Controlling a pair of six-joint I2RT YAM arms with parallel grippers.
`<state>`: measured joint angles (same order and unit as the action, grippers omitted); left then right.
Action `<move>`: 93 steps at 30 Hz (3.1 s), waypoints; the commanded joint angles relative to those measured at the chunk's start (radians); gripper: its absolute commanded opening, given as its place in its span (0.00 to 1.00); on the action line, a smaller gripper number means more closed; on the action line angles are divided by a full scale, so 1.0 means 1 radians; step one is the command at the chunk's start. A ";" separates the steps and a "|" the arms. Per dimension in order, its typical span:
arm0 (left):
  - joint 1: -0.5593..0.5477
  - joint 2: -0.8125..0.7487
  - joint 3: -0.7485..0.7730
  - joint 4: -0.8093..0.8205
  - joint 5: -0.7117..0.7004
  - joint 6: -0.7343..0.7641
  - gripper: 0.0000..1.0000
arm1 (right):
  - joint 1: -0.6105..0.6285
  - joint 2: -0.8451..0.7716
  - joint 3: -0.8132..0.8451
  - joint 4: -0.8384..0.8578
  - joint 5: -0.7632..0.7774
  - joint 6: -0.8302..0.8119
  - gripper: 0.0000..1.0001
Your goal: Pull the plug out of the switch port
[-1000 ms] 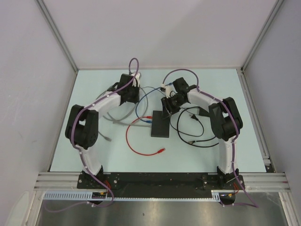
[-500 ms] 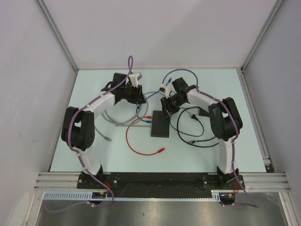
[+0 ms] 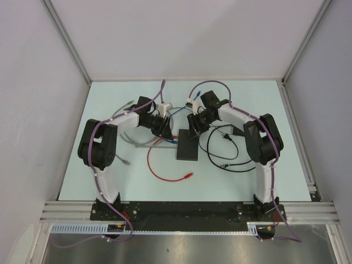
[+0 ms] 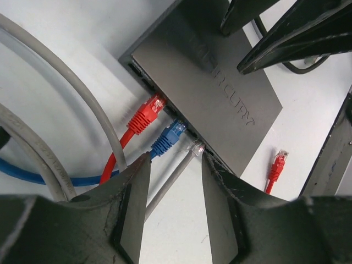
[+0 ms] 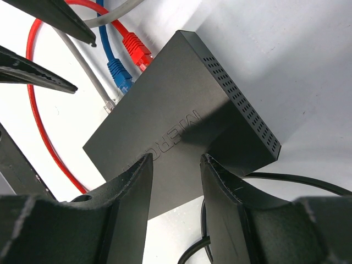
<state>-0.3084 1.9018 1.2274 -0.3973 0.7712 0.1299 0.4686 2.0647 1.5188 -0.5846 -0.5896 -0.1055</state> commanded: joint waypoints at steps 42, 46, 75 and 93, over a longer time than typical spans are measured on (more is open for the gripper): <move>-0.047 -0.116 -0.175 0.141 0.011 0.092 0.45 | 0.028 0.044 -0.014 -0.049 0.102 -0.046 0.47; -0.049 -0.070 -0.126 0.089 0.000 0.105 0.45 | 0.027 0.051 -0.011 -0.049 0.099 -0.046 0.47; -0.136 0.120 0.059 -0.117 -0.013 0.154 0.37 | 0.030 0.058 -0.002 -0.052 0.100 -0.056 0.48; -0.150 0.203 0.135 -0.191 -0.208 0.092 0.00 | 0.034 0.052 -0.008 -0.047 0.108 -0.059 0.49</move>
<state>-0.4263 2.0373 1.3266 -0.5888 0.7296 0.2188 0.4927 2.0663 1.5269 -0.5888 -0.5808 -0.1326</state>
